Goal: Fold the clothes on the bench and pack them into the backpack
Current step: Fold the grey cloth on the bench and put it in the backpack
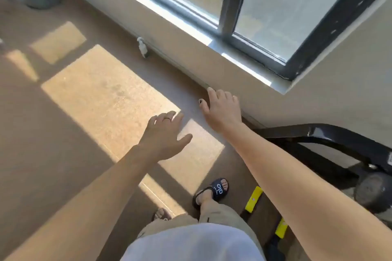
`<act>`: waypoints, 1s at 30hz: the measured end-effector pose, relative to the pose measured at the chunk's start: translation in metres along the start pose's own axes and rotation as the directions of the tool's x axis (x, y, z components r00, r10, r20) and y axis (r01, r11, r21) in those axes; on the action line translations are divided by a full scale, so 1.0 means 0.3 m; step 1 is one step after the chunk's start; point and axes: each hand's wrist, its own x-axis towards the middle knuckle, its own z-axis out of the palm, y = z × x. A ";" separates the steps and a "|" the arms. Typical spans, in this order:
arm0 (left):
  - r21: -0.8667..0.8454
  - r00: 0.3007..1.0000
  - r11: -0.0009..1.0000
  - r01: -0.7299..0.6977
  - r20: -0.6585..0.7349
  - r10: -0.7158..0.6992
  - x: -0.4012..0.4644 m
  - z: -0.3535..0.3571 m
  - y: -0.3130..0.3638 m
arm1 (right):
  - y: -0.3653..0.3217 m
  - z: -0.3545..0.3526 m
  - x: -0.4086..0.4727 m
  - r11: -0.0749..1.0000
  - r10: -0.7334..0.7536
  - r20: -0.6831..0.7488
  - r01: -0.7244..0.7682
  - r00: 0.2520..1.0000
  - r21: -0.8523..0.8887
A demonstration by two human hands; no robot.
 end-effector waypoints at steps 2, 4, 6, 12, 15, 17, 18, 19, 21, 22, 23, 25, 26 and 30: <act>-0.024 0.993 0.993 0.113 -0.022 -0.114 -0.106 0.005 -0.150 | -0.188 0.020 -0.013 0.992 -0.126 0.026 0.126 0.992 -0.005; -0.034 0.978 0.979 0.203 -0.041 -0.205 -0.213 0.017 -0.299 | -0.382 0.042 -0.029 0.974 -0.226 0.044 0.227 0.973 -0.002; -0.084 0.956 0.955 0.284 -0.057 -0.289 -0.316 0.033 -0.433 | -0.577 0.059 -0.050 0.944 -0.330 0.071 0.330 0.941 0.005; -0.203 0.848 0.842 0.500 -0.084 -0.524 -0.574 0.032 -0.767 | -1.082 0.093 -0.104 0.818 -0.573 0.132 0.574 0.809 0.029; -0.265 0.783 0.772 0.578 -0.088 -0.616 -0.660 0.006 -0.885 | -1.284 0.101 -0.105 0.750 -0.657 0.159 0.661 0.737 0.040; -0.294 0.734 0.715 0.634 -0.062 -0.676 -0.698 -0.008 -0.967 | -1.412 0.113 -0.091 0.703 -0.705 0.180 0.709 0.686 0.053; -0.307 0.714 0.691 0.655 -0.048 -0.698 -0.709 -0.017 -1.007 | -1.472 0.119 -0.081 0.679 -0.727 0.190 0.731 0.660 0.059; -0.323 0.695 0.667 0.671 -0.040 -0.718 -0.717 -0.025 -1.049 | -1.532 0.127 -0.068 0.653 -0.749 0.200 0.755 0.632 0.061; -0.360 0.654 0.618 0.700 -0.025 -0.756 -0.723 -0.043 -1.132 | -1.645 0.142 -0.034 0.601 -0.788 0.218 0.796 0.576 0.068; -0.375 0.632 0.593 0.712 -0.024 -0.774 -0.723 -0.052 -1.176 | -1.703 0.153 -0.015 0.574 -0.806 0.224 0.815 0.548 0.075; -0.390 0.603 0.563 0.729 -0.024 -0.797 -0.723 -0.061 -1.220 | -1.761 0.165 0.003 0.544 -0.826 0.227 0.836 0.516 0.077; -0.424 0.535 0.485 0.765 -0.002 -0.845 -0.732 -0.080 -1.303 | -1.888 0.187 0.042 0.475 -0.863 0.237 0.876 0.446 0.081; -0.436 0.509 0.453 0.778 0.014 -0.861 -0.739 -0.094 -1.342 | -1.954 0.193 0.060 0.448 -0.876 0.245 0.889 0.416 0.092; -0.483 0.405 0.335 0.809 0.045 -0.913 -0.776 -0.137 -1.493 | -2.211 0.213 0.102 0.325 -0.924 0.250 0.939 0.290 0.115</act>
